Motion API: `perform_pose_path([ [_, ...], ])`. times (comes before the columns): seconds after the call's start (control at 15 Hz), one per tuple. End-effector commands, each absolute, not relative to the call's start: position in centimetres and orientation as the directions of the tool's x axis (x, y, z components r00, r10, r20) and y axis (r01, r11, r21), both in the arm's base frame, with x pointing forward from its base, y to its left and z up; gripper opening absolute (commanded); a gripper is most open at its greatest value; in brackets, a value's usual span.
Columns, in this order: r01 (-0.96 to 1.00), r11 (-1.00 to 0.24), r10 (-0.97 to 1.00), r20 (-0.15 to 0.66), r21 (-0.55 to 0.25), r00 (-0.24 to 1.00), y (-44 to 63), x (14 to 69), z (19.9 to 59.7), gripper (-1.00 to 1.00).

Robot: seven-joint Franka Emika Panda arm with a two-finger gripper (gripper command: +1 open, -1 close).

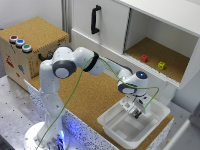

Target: Lift the purple block

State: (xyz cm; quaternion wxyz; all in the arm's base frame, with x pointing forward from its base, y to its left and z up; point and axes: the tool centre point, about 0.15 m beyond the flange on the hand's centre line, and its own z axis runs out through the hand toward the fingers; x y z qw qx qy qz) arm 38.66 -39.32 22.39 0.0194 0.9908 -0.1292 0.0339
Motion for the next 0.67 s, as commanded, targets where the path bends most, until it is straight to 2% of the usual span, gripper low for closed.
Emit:
perform_pose_path([
  [0.0,-0.31,-0.95,-0.305,0.098,0.04,0.947,-38.6,39.5,19.6,-1.0],
  [0.33,-0.289,-0.956,-0.282,0.116,0.053,0.952,-39.2,41.0,19.8,-1.0],
  [0.6,-0.209,-0.976,-0.203,0.094,0.057,0.975,-39.2,42.5,19.1,-1.0],
])
